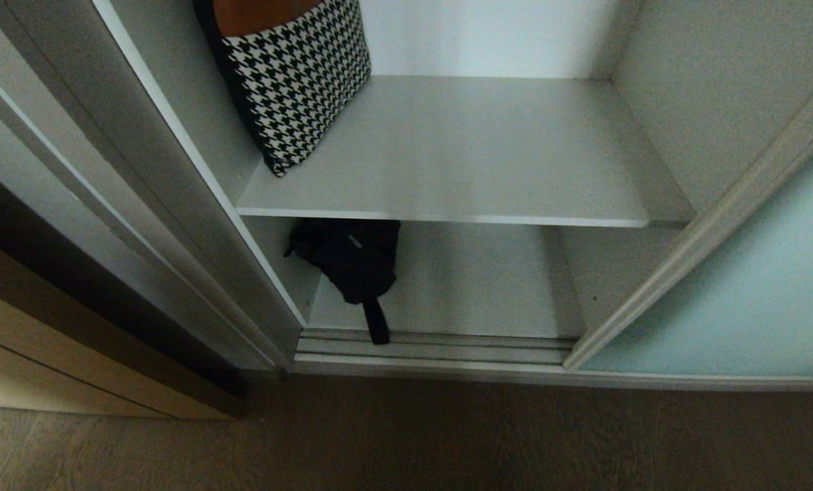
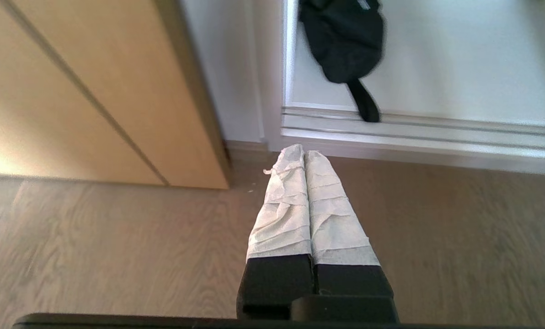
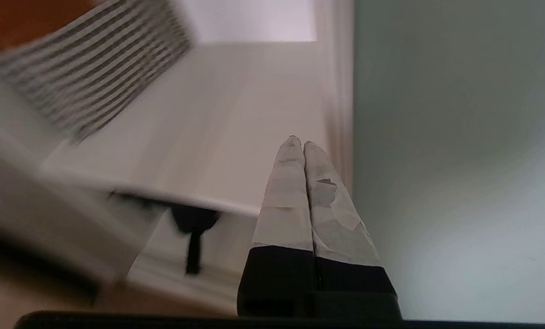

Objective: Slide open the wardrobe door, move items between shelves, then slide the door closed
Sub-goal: Close the door

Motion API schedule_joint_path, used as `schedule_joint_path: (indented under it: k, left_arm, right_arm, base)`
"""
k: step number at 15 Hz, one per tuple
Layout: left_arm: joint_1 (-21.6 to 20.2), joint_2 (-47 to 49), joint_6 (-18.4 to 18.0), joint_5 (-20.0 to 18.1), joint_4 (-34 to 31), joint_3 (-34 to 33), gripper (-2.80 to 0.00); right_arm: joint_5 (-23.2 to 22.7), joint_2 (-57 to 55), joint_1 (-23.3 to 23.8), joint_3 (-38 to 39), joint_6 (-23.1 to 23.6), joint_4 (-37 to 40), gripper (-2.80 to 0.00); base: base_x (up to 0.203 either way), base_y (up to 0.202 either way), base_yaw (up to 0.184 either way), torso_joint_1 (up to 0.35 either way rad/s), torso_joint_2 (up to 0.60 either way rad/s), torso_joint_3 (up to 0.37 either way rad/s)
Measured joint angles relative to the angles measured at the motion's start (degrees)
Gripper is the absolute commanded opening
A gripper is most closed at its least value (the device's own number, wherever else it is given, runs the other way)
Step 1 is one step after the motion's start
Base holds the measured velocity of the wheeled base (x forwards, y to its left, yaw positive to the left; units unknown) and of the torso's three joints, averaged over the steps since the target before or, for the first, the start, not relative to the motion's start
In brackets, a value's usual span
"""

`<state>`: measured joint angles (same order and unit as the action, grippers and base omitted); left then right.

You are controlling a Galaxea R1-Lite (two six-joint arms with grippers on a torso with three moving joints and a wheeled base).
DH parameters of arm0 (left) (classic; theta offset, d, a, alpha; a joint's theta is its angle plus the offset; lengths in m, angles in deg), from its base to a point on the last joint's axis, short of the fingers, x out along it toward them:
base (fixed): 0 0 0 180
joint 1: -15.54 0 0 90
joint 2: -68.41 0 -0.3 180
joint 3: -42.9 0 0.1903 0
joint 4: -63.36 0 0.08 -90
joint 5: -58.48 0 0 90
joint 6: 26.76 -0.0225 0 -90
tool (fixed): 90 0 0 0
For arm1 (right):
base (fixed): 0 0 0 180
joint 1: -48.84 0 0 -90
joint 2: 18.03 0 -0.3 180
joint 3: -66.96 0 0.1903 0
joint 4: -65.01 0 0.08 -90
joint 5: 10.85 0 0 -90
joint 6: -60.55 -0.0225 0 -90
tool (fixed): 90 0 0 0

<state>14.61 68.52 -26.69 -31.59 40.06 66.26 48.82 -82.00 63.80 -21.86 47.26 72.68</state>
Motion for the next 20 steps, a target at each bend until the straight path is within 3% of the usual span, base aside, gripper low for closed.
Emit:
schedule_joint_path:
  k: [4,10,14,18,20]
  left_arm:
    - [-0.01,0.0,0.0,0.05,0.01,0.0,-2.8]
    - [-0.01,0.0,0.0,0.0,0.02,0.0,-2.8]
    - [-0.02,0.0,-0.01,0.04,-0.01,0.0,-2.8]
    - [-0.01,0.0,0.0,0.03,0.02,0.0,-2.8]
    - [-0.01,0.0,-0.03,0.0,0.03,0.0,-2.8]
  right_arm:
    - [1.15,2.84,-11.96,4.16,8.44,0.0,-2.8]
    - [0.57,13.94,-18.81,9.08,9.79,0.76,-2.8]
    - [1.55,20.83,-19.99,10.35,9.08,8.6,-2.8]
    - [12.96,24.98,-19.88,11.82,9.47,12.23,-2.8]
    - [15.85,26.13,-19.91,13.09,8.76,12.29,-2.8]
  base:
    - [0.0,0.0,0.0,0.0,0.0,0.0]
    - [0.0,0.0,0.0,0.0,0.0,0.0]
    - [0.0,0.0,0.0,0.0,0.0,0.0]
    - [0.0,0.0,0.0,0.0,0.0,0.0]
    - [0.0,0.0,0.0,0.0,0.0,0.0]
